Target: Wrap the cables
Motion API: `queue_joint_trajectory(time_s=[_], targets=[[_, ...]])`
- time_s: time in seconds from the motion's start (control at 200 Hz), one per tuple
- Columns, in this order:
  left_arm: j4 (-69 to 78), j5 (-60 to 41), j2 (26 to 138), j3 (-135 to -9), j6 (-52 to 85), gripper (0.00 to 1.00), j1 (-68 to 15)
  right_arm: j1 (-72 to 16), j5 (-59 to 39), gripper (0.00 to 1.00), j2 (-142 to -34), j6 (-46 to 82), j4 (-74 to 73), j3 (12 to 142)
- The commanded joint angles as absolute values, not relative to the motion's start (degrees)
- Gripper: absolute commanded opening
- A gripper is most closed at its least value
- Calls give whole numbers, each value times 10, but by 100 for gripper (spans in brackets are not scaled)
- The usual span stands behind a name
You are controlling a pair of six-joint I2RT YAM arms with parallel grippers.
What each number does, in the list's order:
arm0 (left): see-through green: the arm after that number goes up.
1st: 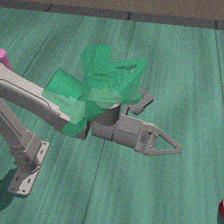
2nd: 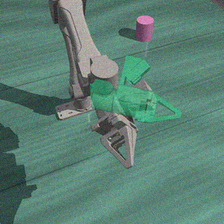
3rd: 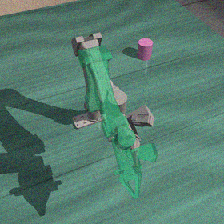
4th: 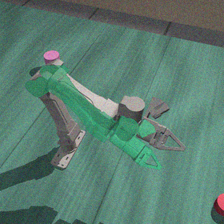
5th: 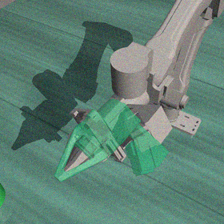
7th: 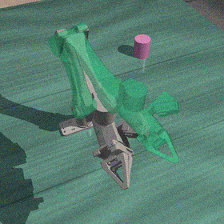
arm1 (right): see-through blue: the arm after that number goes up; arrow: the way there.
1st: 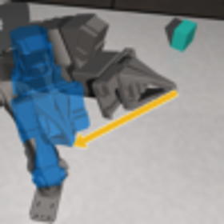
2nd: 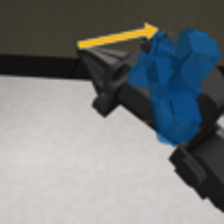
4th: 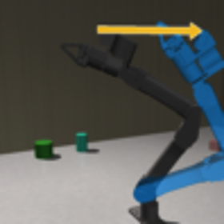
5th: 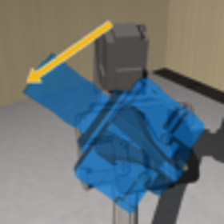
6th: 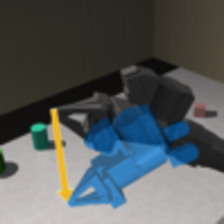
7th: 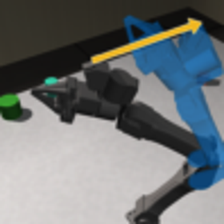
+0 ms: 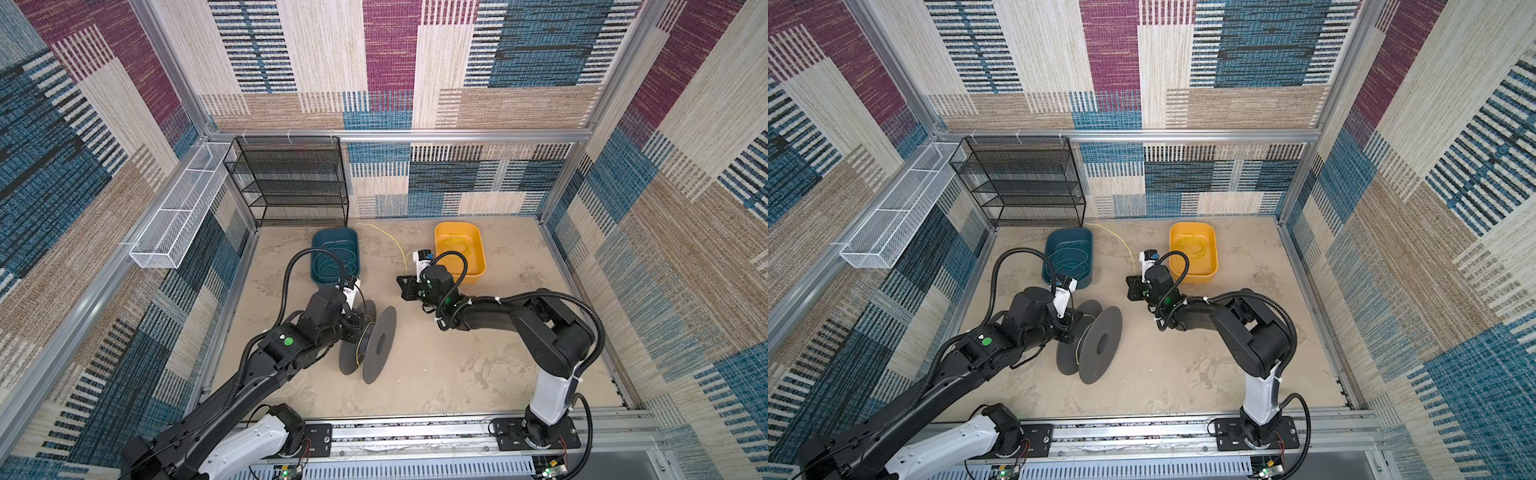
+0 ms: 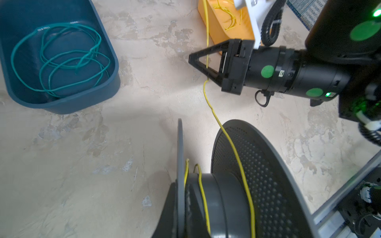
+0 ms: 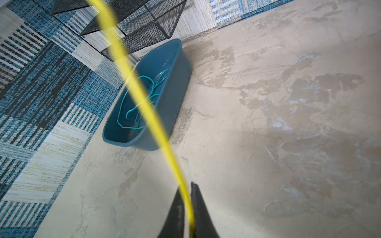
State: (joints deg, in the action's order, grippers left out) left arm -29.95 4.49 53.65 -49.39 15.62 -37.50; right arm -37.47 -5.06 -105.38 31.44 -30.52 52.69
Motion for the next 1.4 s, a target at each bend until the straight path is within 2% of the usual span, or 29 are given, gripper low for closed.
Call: queue_joint_trajectory(time_s=[0.0, 0.035, 0.095, 0.376, 0.556, 0.681, 0.791, 1.097, 1.272, 1.342, 1.392], targets=[[-326, 82, 547, -536, 118, 0, -374, -375, -93, 37, -1030, 330, -314, 520], [-344, 92, 557, -552, 109, 0, -374, -375, -102, 43, -1020, 330, -296, 522], [-372, 102, 579, -575, 97, 0, -374, -375, -110, 48, -1001, 332, -283, 515], [-420, 61, 613, -611, 43, 0, -375, -347, -113, 62, -893, 319, -180, 507], [-456, 39, 606, -600, 47, 0, -380, -307, -109, 67, -911, 274, -61, 587], [-455, 39, 594, -573, 61, 0, -385, -311, -120, 55, -1009, 207, 25, 696], [-455, 41, 589, -562, 62, 0, -385, -324, -108, 51, -1102, 151, 77, 785], [-460, 39, 584, -552, 55, 0, -386, -344, -80, 51, -1275, 88, 148, 952], [-460, 40, 575, -553, 60, 0, -387, -345, -41, 47, -1311, 85, 157, 977], [-460, 38, 573, -552, 61, 0, -387, -345, -54, 41, -1318, 84, 151, 980], [-460, 39, 571, -552, 61, 0, -386, -345, -64, 33, -1325, 87, 147, 983]])
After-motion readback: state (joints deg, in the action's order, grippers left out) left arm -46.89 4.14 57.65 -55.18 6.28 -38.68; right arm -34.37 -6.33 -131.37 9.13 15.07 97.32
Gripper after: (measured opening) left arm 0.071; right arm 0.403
